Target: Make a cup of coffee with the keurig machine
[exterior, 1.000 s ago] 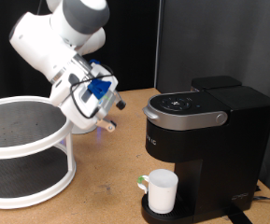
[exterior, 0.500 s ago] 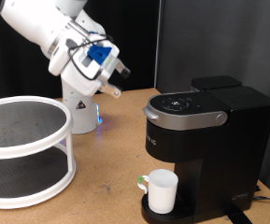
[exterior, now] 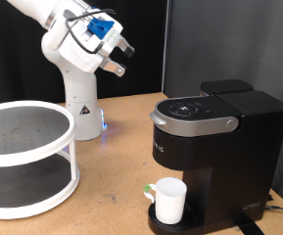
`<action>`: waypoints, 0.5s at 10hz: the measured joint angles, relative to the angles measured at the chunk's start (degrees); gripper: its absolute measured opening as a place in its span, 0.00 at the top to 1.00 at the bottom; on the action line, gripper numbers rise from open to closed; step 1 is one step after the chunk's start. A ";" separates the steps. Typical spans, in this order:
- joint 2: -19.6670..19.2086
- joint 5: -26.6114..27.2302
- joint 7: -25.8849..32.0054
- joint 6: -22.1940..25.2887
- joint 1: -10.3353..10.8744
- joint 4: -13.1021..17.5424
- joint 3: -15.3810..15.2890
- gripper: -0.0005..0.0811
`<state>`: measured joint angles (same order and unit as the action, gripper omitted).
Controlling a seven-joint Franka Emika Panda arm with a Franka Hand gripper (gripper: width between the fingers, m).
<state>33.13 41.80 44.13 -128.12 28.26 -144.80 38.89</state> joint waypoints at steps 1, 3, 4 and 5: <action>0.00 0.04 0.43 -0.36 0.26 0.01 -0.06 0.01; -0.49 -4.48 0.21 0.16 0.78 1.30 -2.47 0.01; -1.32 -9.63 -0.46 2.59 0.79 3.05 -4.39 0.01; -2.56 -13.65 -2.06 4.85 0.80 5.05 -6.15 0.01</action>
<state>30.57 28.14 42.07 -123.27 29.06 -139.75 32.74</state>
